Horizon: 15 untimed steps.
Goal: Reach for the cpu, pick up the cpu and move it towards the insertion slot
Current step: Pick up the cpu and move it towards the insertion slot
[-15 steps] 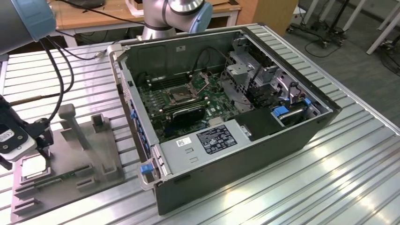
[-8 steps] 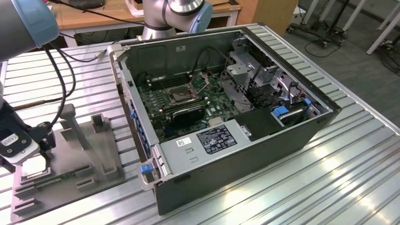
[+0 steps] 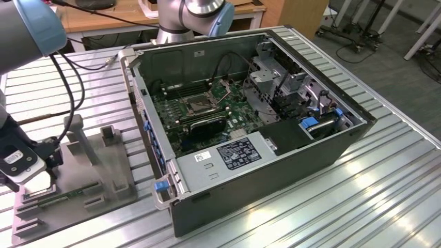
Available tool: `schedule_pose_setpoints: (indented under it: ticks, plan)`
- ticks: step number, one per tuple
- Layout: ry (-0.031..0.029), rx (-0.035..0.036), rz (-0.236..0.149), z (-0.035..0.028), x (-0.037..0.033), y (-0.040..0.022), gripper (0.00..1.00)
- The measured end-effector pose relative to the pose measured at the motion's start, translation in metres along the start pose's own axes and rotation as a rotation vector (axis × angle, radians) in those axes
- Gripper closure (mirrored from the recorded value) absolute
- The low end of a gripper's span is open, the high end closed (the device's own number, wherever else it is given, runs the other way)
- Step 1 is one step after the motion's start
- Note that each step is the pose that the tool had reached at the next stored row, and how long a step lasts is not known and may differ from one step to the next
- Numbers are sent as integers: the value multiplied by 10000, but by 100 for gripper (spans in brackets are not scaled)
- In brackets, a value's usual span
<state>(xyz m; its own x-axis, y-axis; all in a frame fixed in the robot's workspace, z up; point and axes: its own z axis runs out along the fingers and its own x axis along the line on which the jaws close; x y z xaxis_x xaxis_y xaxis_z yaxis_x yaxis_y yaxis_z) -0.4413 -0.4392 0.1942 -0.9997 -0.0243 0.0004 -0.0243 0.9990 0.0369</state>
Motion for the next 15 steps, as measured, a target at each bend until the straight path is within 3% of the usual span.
schedule_pose_setpoints:
  ticks: [15]
  plan:
    - [-4, -1, 85, 91, 0, -3, 31]
